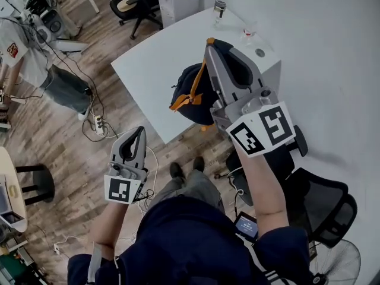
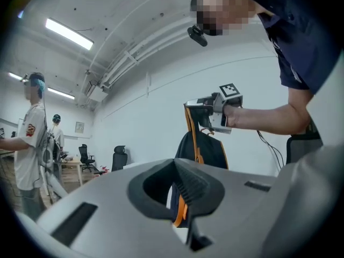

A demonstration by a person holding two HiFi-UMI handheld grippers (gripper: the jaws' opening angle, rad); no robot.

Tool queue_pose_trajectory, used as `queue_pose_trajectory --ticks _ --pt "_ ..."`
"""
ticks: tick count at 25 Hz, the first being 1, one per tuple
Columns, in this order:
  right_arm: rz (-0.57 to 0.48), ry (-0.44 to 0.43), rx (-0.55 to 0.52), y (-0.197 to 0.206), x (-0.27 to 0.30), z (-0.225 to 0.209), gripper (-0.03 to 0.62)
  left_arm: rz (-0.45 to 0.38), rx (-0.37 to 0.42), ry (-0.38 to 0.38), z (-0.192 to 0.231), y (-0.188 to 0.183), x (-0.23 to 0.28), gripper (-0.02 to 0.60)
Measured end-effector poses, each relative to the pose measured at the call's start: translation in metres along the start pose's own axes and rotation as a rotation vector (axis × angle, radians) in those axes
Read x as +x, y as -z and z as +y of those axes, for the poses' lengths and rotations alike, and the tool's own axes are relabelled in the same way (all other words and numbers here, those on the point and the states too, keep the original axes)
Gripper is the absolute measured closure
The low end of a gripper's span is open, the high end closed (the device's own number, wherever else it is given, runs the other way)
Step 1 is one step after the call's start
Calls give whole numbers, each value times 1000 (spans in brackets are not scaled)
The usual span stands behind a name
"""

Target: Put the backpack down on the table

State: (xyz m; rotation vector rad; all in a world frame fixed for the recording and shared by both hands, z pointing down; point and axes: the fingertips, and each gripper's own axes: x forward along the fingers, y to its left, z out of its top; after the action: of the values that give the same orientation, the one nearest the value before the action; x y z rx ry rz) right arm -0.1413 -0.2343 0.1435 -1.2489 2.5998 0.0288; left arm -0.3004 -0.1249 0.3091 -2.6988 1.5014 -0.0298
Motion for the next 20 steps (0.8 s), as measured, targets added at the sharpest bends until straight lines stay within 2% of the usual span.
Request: queue_pose_trajectory --ticks 5,11,20 --pt "11 -22 -10 17 17 -7 571 -2 7 -54 12 1 10 578" --pt "7 -13 34 43 24 -19 569 11 16 -96 13 7 17 578" --pt "1 53 79 74 48 -38 569 39 26 -124 29 10 27 578"
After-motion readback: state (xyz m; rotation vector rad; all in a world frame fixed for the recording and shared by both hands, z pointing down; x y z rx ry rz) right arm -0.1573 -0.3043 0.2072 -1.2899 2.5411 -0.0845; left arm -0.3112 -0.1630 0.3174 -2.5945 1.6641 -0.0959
